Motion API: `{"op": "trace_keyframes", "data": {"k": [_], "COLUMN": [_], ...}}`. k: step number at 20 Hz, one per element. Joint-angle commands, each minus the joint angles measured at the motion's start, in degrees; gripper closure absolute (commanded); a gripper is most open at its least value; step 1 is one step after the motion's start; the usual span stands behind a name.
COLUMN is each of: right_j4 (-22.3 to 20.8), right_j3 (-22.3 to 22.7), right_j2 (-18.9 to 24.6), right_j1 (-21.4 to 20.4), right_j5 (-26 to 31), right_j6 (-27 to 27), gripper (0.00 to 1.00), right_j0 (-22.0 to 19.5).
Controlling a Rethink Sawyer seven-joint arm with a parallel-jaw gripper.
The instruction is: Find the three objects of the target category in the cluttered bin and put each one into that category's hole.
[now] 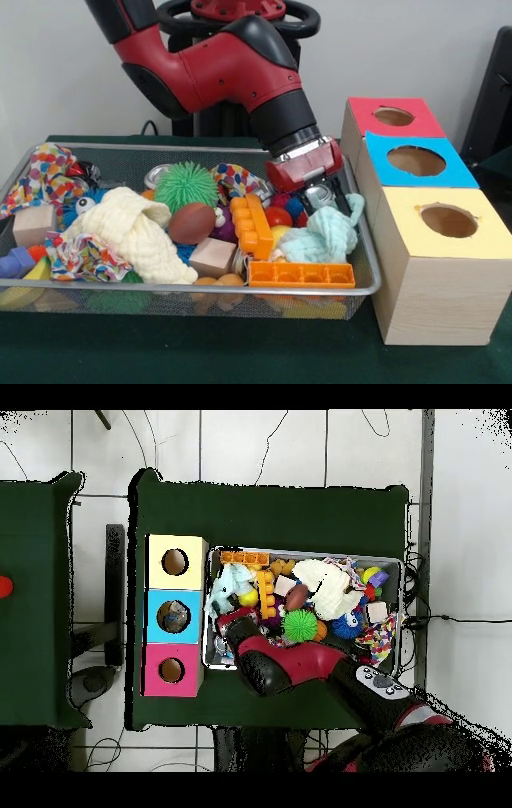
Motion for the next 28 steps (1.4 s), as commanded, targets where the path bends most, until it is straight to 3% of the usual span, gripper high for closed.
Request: {"op": "trace_keyframes", "data": {"k": [1, 6, 11, 13, 17, 23, 28], "right_j4": [0.7, -0.8, -0.1, 0.3, -0.4, 2.0, 0.5], "right_j3": [-7.4, -7.7, -7.5, -4.2, 3.4, 4.7, 4.9], "right_j2": [-3.1, -3.0, -4.2, -3.0, 2.9, 1.2, 0.2], "right_j1": [2.5, 2.6, 1.9, -1.5, -8.6, -15.4, -18.7], "right_j5": [7.8, 5.8, 7.4, 9.6, 20.5, 30.1, 31.5], "right_j6": [5.8, 6.7, 6.8, 7.1, 2.8, 0.2, 1.8], "gripper": [1.00, 1.00, 1.00, 1.00, 1.00, 1.00, 1.00], "right_j0": [6.3, 6.4, 7.1, 5.0, -3.7, -3.7, -3.3]}}
